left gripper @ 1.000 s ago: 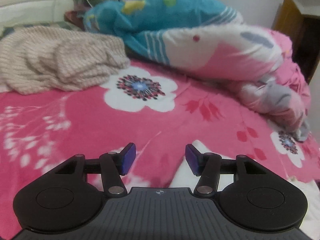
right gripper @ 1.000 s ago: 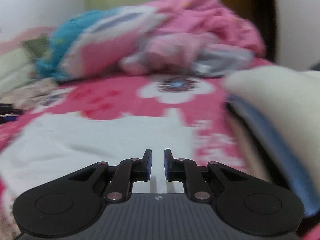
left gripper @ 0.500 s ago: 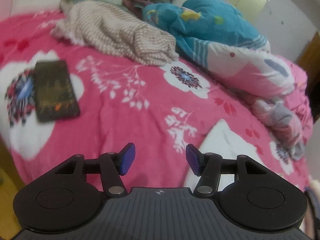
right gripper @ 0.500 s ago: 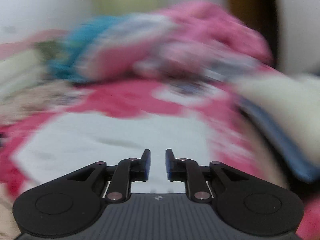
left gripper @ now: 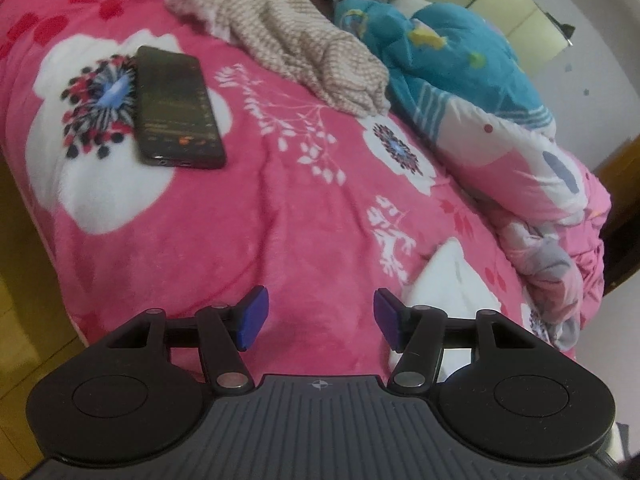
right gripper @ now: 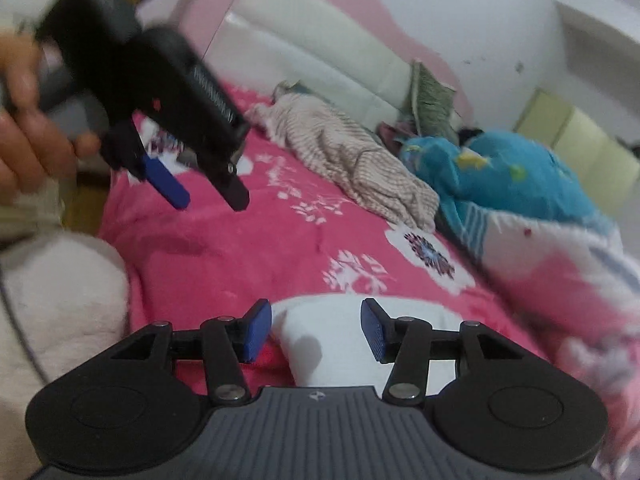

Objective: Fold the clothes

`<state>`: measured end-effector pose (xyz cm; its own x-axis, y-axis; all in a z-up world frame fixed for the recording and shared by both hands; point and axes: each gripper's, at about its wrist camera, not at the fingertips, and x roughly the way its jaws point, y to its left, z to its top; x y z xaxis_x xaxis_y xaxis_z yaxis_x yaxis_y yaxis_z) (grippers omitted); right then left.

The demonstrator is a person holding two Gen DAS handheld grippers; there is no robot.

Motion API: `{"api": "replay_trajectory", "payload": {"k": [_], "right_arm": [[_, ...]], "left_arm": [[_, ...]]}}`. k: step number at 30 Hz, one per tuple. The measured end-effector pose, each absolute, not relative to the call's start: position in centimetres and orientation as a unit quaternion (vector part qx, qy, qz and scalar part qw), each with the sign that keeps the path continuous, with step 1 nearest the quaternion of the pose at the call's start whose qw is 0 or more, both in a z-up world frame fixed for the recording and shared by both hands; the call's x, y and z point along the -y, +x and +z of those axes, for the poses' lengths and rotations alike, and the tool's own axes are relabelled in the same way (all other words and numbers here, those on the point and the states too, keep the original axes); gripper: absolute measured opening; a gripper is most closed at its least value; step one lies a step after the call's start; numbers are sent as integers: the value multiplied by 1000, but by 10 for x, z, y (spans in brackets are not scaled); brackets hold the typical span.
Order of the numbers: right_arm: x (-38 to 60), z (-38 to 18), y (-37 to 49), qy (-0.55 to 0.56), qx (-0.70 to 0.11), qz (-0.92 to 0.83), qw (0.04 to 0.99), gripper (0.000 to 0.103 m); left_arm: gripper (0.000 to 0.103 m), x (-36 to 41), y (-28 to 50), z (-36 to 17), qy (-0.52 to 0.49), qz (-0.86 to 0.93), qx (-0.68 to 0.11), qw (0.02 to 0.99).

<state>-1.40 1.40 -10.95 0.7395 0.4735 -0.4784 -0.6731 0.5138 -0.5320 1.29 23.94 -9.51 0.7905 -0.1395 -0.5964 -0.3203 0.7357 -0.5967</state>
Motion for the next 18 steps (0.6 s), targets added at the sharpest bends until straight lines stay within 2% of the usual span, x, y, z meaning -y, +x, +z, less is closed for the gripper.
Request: {"api": "replay_trajectory", "payload": {"k": [4, 7, 9, 12, 18], "right_arm": [[-36, -129, -9, -426, -150, 331, 828, 52], [-39, -135, -1, -419, -164, 324, 832, 49], [-37, -129, 8, -389, -182, 319, 845, 35], [-29, -115, 24, -316, -220, 316, 867, 18], [40, -69, 66, -73, -268, 299, 913, 13]], "left_arm": [[59, -247, 12, -101, -367, 46, -319, 873], [59, -251, 13, -105, -371, 43, -317, 872], [59, -251, 15, -108, -372, 41, -320, 871], [59, -251, 18, -109, -376, 33, -323, 868], [63, -238, 28, -105, -360, 13, -327, 874]]}}
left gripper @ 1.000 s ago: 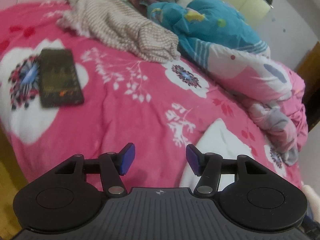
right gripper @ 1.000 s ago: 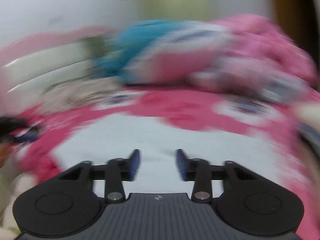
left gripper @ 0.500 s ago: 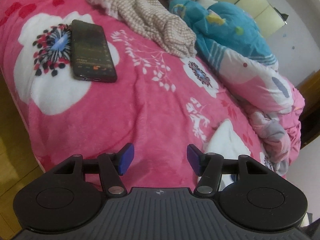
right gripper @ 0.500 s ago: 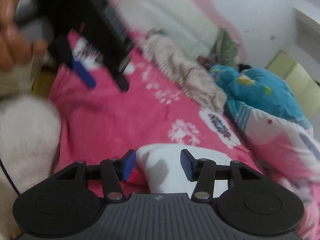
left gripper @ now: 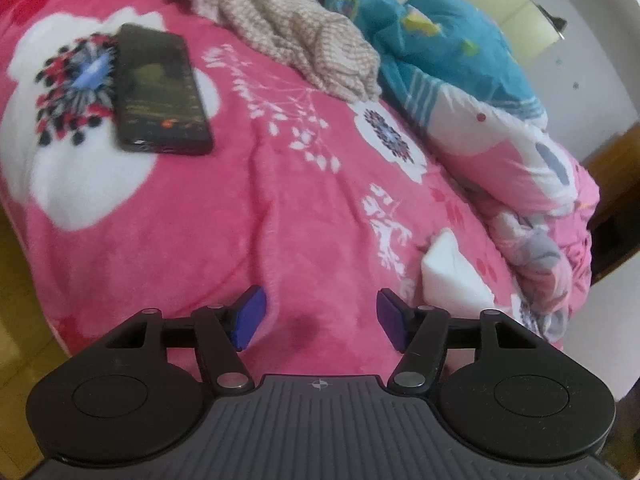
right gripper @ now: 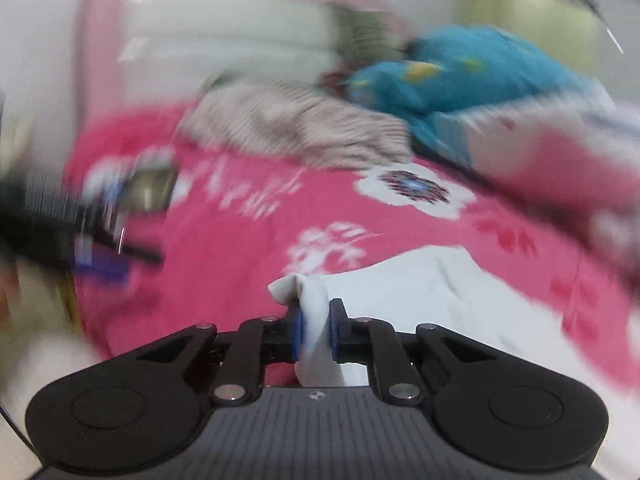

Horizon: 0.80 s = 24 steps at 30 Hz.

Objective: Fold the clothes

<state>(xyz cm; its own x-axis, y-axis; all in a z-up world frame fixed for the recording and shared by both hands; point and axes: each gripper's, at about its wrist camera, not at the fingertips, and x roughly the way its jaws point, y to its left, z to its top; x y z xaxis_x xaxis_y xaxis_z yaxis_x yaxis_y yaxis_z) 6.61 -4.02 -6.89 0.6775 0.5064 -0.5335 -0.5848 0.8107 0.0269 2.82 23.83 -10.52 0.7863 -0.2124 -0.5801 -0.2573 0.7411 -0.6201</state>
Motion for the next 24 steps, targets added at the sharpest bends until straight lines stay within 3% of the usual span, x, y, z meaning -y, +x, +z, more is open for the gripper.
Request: {"api": "replay_trajectory", "payload": {"k": [7, 16, 24], "right_arm": [[110, -53, 97, 100, -282, 289, 909, 12], [188, -39, 110, 222, -237, 248, 913, 12], [348, -31, 31, 345, -152, 90, 922, 12]], "left_arm": [[63, -206, 60, -98, -353, -57, -340, 870], [63, -141, 118, -89, -341, -143, -372, 851], [63, -33, 134, -75, -246, -251, -396, 849]]}}
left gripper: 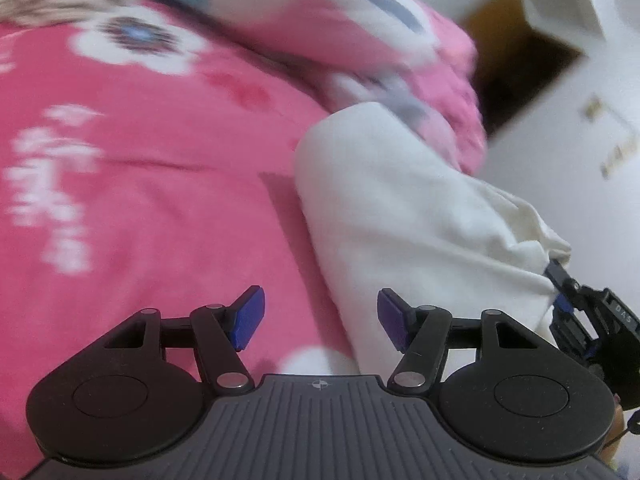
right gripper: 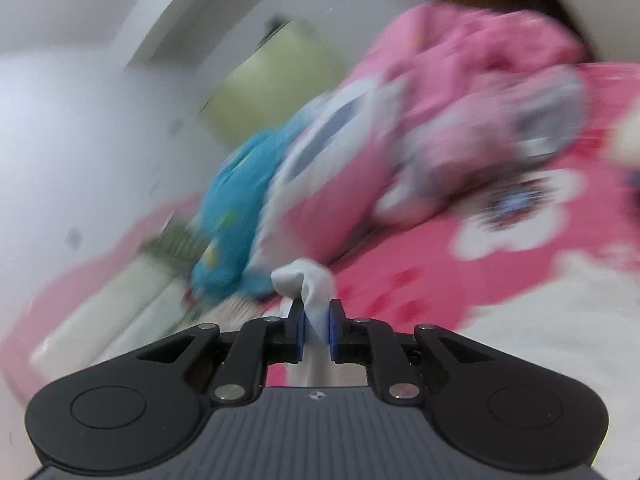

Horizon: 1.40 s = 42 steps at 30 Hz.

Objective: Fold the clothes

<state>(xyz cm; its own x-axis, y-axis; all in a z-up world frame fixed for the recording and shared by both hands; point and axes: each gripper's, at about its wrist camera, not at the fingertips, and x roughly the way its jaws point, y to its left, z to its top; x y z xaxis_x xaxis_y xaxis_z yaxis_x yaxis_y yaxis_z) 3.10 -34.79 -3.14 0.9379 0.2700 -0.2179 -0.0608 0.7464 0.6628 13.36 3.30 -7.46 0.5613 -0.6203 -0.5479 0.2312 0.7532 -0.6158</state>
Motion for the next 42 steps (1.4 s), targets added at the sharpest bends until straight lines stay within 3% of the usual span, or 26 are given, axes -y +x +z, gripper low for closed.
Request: {"api": "replay_trajectory", "payload": {"k": [8, 13, 14, 17, 26, 28, 30, 32, 37, 42], "right_arm": [[442, -148, -60, 527, -153, -50, 835, 12], [454, -156, -57, 553, -132, -4, 822, 15], [456, -156, -55, 552, -135, -1, 823, 19], [464, -151, -48, 551, -139, 1, 823, 49], [459, -127, -25, 471, -216, 50, 853, 52], [453, -124, -13, 445, -240, 55, 861, 49], [447, -117, -8, 413, -250, 45, 875, 15], [446, -107, -14, 408, -235, 45, 881, 12], [453, -93, -63, 423, -186, 37, 886, 7], [461, -143, -78, 487, -234, 5, 842, 4]], "left_arm": [[63, 59, 102, -87, -134, -349, -426, 824], [63, 82, 81, -85, -65, -345, -416, 839], [63, 86, 77, -85, -48, -340, -413, 844], [63, 99, 66, -82, -1, -337, -394, 855], [63, 121, 21, -83, 137, -329, -317, 879], [62, 127, 21, -87, 148, -314, -306, 887], [60, 130, 23, -90, 148, -289, -305, 895], [48, 128, 25, -89, 124, -274, -309, 902], [47, 121, 13, -90, 123, -261, -295, 911], [40, 120, 11, -94, 116, -255, -303, 911]]}}
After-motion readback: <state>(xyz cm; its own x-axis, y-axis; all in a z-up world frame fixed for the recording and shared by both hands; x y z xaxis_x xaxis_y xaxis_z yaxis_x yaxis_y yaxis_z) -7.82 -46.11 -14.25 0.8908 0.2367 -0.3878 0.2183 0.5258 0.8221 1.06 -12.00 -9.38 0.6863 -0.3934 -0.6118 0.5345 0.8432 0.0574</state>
